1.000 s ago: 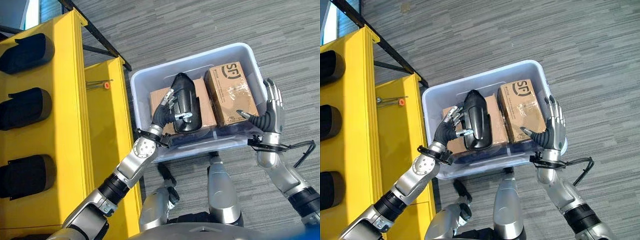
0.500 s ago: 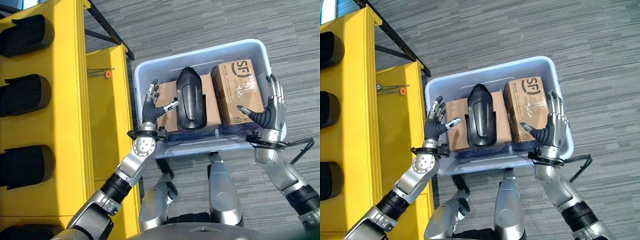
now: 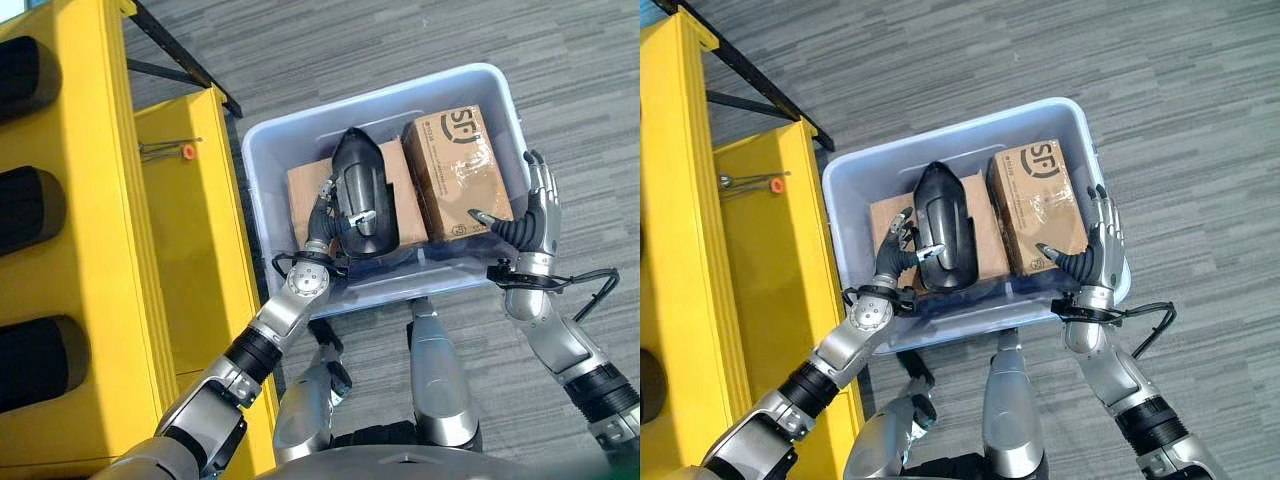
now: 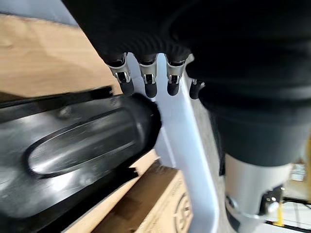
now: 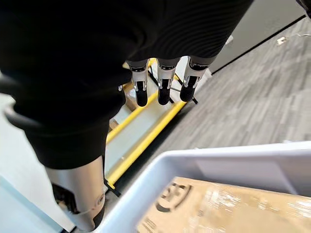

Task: Move parts from the plastic box to the shelf.

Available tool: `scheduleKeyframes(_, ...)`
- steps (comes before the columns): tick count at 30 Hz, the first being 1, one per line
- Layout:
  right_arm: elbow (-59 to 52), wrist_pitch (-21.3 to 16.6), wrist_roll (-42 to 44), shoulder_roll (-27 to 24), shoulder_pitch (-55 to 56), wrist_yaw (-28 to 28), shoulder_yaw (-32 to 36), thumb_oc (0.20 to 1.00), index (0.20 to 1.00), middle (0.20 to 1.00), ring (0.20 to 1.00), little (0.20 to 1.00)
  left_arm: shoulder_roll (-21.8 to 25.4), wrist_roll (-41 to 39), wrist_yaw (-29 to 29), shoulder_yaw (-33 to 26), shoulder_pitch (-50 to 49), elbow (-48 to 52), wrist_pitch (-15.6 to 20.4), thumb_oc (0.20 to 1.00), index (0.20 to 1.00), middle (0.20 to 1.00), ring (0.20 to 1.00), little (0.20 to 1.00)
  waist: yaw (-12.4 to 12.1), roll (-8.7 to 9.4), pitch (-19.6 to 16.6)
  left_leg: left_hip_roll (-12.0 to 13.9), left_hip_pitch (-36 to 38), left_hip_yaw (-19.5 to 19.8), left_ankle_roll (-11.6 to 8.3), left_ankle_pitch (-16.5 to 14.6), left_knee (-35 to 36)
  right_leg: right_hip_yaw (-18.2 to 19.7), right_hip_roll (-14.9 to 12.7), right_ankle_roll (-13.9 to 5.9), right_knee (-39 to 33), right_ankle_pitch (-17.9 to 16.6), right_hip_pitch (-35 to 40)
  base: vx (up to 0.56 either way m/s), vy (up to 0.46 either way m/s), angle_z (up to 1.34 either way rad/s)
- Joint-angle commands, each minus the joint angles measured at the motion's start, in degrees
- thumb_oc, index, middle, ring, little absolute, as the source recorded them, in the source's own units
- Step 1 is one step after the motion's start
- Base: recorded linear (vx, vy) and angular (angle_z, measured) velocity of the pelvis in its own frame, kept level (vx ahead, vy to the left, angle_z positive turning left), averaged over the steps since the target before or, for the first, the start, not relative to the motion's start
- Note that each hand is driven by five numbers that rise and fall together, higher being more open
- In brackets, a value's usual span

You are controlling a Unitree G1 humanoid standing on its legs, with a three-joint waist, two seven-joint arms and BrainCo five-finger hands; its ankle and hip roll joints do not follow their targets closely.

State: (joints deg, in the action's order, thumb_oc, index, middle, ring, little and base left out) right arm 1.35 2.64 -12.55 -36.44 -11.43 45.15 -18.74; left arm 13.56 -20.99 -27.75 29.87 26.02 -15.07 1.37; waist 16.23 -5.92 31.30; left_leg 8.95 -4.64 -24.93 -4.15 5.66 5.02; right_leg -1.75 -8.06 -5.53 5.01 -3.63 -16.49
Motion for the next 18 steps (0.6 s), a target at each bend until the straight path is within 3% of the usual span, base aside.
scheduleKeyframes(1,-3.4,-0.5,0.5,0.5,-0.8,-0.2,0.4,1.000,1.000,1.000,1.000,1.000,-0.4,0.2,-1.8,0.0,0.9,-1.9,1.3,1.000,1.000,1.000,1.000,1.000,0.2,3.63,-1.5,3.5,-2.5,3.4,-1.32,-6.8,-7.5,-0.9,-1.3,-1.84,7.6,8.8,-0.7,0.06,0.027,-0.03)
scheduleKeyframes(9,-3.3,0.1,1.0,2.0,-0.6,-0.6,0.2,1.000,1.000,1.000,1.000,1.000,-3.3,-1.6,-10.9,-2.9,2.2,-7.6,2.9,1.000,1.000,1.000,1.000,1.000,0.4,5.29,-1.5,3.9,-5.3,3.0,-1.40,-7.0,-8.8,-0.7,-1.0,-1.99,8.0,8.4,-3.4,-0.01,-0.026,-0.01)
scheduleKeyframes(14,-3.0,0.7,2.1,2.8,-0.6,0.7,-0.1,1.000,1.000,1.000,1.000,1.000,-3.6,0.6,-13.2,-4.2,2.3,-8.9,2.8,1.000,1.000,1.000,1.000,1.000,-0.3,5.91,-1.5,4.2,-7.1,3.5,-1.36,-7.1,-9.8,-1.1,-0.9,-1.96,8.3,8.3,-4.5,-0.02,-0.068,0.02)
scheduleKeyframes(18,-2.9,1.1,2.6,3.1,-0.7,1.5,-0.2,1.000,1.000,1.000,1.000,1.000,-3.5,4.5,-17.4,-5.0,3.2,-9.1,7.1,1.000,1.000,1.000,1.000,1.000,-0.6,6.31,-1.5,4.1,-8.1,3.7,-1.30,-7.3,-10.3,-1.3,-0.9,-1.85,8.6,8.4,-5.2,0.00,-0.040,0.10)
